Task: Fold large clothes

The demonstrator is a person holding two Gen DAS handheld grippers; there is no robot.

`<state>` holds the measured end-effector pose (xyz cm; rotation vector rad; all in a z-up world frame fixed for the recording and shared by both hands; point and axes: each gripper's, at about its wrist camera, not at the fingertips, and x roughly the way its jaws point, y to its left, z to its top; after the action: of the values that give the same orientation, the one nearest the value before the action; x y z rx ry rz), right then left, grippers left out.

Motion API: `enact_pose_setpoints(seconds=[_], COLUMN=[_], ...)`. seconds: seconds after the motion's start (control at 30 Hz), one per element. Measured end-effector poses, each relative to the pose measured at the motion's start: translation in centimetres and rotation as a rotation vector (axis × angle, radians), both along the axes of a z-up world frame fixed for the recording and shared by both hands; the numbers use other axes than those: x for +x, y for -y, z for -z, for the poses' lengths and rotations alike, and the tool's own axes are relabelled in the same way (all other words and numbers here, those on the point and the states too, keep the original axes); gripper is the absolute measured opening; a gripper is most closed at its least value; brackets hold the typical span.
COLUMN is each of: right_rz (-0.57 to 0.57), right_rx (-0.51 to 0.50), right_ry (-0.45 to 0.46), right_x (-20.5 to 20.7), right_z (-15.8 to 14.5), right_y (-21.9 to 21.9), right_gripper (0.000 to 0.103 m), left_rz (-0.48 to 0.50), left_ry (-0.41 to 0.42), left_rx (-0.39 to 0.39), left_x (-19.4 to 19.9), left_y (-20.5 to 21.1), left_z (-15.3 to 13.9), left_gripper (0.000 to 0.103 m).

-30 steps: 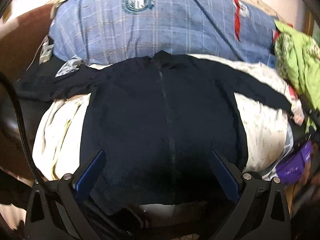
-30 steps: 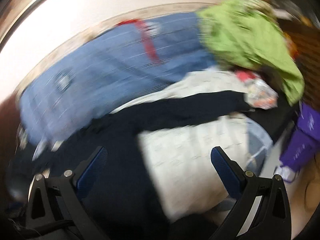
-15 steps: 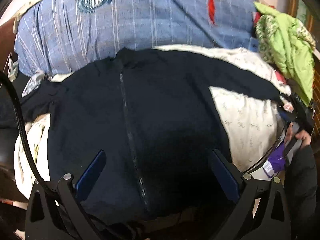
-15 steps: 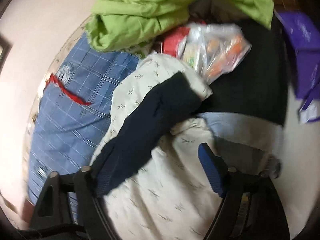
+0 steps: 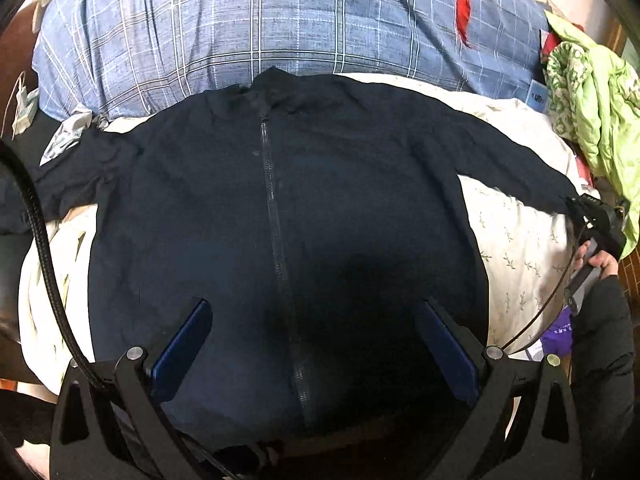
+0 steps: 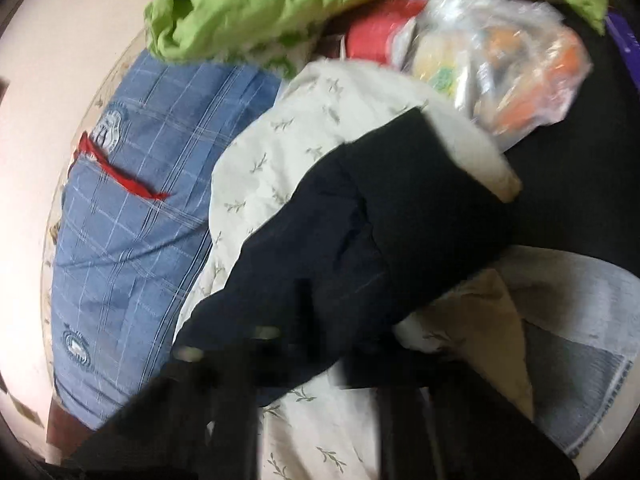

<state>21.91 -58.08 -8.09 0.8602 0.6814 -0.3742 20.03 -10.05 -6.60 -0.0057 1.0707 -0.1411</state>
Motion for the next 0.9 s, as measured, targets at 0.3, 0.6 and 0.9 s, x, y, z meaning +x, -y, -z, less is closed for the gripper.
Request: enact_pose_setpoints(seconds=[0.3, 0.6, 0.9], right_rz=[-0.149, -0.505, -1.091], right_rx=[-0.364, -0.433, -0.349], right_ry=[0.075, 0.219, 0.203], right_x=[0.5, 5.9, 9.7], right_z=[-9.5, -14.3, -6.6], right_y=[-7.1, -23.3, -53.2], right_gripper=[0.003, 0.003, 0.003], left_rz=[-0.042, -0.264, -0.503], left_ry=[0.011, 0.037, 0.082], left_rx=[-0.084, -0.207, -0.264], left_x=[1.8, 1.8, -0.3], left_y=[-2.5, -13.0, -25.5], left_z=[-0.7, -1.1, -0.4], left_gripper=[0.102, 0.102, 0.102])
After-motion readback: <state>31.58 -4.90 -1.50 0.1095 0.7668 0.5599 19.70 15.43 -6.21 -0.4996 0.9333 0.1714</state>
